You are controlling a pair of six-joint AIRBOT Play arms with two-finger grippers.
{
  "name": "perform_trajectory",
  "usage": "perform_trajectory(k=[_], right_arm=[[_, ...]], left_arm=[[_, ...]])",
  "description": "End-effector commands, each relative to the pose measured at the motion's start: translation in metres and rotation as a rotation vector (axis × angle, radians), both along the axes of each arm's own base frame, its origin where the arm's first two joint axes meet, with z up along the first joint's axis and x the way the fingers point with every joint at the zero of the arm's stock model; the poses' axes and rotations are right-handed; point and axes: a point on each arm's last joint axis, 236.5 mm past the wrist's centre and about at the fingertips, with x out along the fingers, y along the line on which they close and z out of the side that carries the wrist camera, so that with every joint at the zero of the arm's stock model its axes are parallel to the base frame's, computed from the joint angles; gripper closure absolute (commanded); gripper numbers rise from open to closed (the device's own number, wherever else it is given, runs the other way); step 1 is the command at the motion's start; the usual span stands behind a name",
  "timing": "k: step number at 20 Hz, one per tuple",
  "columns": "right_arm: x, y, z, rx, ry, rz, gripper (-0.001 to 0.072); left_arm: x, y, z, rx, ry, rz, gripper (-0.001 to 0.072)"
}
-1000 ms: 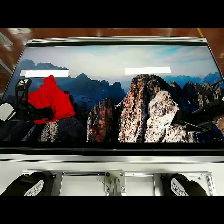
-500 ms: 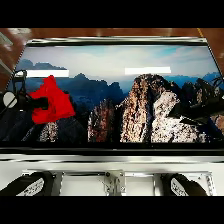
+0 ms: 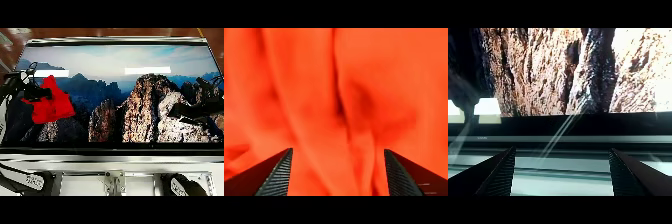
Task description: Fold the shirts.
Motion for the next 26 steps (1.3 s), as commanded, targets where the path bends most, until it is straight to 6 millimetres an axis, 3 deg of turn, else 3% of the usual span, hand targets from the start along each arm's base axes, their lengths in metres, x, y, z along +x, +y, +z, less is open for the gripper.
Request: perform_trajectory(k=[1,4,5,6,7,9,11,13,15,17,19,20,22,24,26], right_arm=[[-0.002,0.001,0.0,0.002,0.007,0.005,0.0021],[-0.002,0.001,0.0,0.002,0.008,0.004,0.0021],[-0.002,0.001,0.0,0.002,0.008,0.004,0.0021],[-0.002,0.001,0.0,0.003,0.008,0.005,0.0021],[-0.002,0.001,0.0,0.003,0.008,0.004,0.002],[-0.003,0.001,0.0,0.003,0.011,0.006,0.0021],[-0.002,0.001,0.0,0.001,0.007,0.016,0.0021],[0.001,0.0,0.0,-0.008,-0.02,0.045,0.0021],[0.011,-0.002,0.001,-0.024,-0.07,0.068,0.0021],[0.02,-0.004,0.003,-0.037,-0.115,0.079,0.0021],[0.022,-0.005,0.004,-0.045,-0.131,0.098,0.0021],[0.022,-0.005,0.004,-0.047,-0.134,0.109,0.0021],[0.018,-0.004,0.003,-0.044,-0.12,0.125,0.0021],[0.007,-0.001,0.002,-0.035,-0.081,0.148,0.0021],[-0.006,0.002,0.003,-0.024,-0.039,0.169,0.0021]], left_arm=[[0.009,-0.013,-0.031,-0.083,0.045,0.022,-0.0006],[0.008,-0.03,-0.043,-0.161,0.062,0.042,0.0004],[0.009,-0.034,-0.043,-0.18,0.061,0.048,0.0135],[0.009,-0.039,-0.042,-0.199,0.062,0.052,0.0419],[0.006,-0.043,-0.042,-0.217,0.073,0.055,0.0657],[-0.004,-0.058,-0.039,-0.276,0.117,0.034,0.0666],[-0.011,-0.085,-0.014,-0.367,0.116,-0.043,0.0666],[-0.007,-0.111,0.038,-0.402,0.018,-0.129,0.0666],[-0.01,-0.15,0.115,-0.402,-0.141,-0.231,0.0666],[-0.035,-0.197,0.183,-0.4,-0.266,-0.361,0.0666],[-0.071,-0.251,0.229,-0.439,-0.332,-0.457,0.0666],[-0.09,-0.28,0.24,-0.461,-0.34,-0.519,0.0666],[-0.128,-0.338,0.242,-0.5,-0.308,-0.646,0.0666],[-0.149,-0.39,0.229,-0.538,-0.304,-0.705,0.0666],[-0.167,-0.438,0.196,-0.578,-0.272,-0.725,0.0666]])
